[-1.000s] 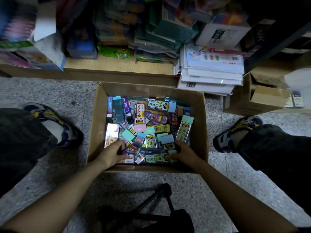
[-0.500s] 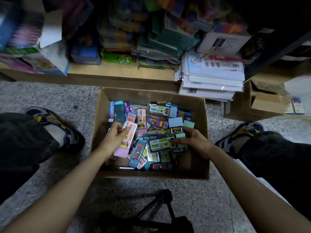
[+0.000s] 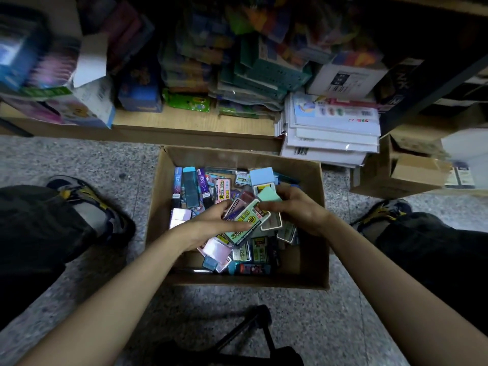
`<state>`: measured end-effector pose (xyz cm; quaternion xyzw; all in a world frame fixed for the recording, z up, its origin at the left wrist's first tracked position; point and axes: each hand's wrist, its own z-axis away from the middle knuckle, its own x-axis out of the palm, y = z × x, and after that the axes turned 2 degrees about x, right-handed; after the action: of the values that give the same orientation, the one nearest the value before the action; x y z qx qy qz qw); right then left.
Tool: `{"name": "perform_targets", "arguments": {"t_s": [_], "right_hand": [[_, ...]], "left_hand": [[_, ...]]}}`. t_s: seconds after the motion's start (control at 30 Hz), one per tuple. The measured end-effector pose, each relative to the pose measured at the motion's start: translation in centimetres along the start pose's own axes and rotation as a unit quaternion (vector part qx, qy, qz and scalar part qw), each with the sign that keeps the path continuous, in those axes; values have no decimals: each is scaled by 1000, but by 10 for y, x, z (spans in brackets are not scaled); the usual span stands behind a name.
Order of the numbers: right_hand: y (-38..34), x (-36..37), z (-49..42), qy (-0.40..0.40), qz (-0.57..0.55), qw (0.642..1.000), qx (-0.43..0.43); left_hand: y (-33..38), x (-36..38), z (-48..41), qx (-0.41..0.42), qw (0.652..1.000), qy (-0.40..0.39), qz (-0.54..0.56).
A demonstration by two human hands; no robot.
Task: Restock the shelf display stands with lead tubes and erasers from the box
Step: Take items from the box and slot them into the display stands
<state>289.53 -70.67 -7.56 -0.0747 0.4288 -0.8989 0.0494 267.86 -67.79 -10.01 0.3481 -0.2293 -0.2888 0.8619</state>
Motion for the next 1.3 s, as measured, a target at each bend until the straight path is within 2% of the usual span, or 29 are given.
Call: {"name": "perform_targets", "arguments": {"t_s": [0.13, 0.23, 0.37, 0.47, 0.63, 0.87, 1.1, 1.3], "right_hand": [[-13, 1, 7, 28, -79, 996, -38], [-32, 2, 16, 83, -114, 988, -60], [-65, 5, 35, 171, -56, 975, -132], [-94, 3, 53, 205, -7, 959, -196], [-152, 4, 82, 221, 73, 932, -278], [-230, 3, 118, 220, 128, 901, -352], [-283, -3, 141, 249, 133, 881, -381], [-311, -5, 136, 294, 138, 853, -408]], "left_hand": [[14, 4, 10, 56, 998, 22, 4], [32, 5, 25, 94, 995, 30, 13], [57, 2, 45, 157, 985, 70, 34], [83, 0, 60, 198, 973, 110, 32], [137, 0, 87, 271, 947, 169, 37], [214, -3, 122, 348, 914, 201, 49], [269, -18, 146, 404, 885, 231, 18], [289, -39, 156, 434, 859, 263, 59]]}}
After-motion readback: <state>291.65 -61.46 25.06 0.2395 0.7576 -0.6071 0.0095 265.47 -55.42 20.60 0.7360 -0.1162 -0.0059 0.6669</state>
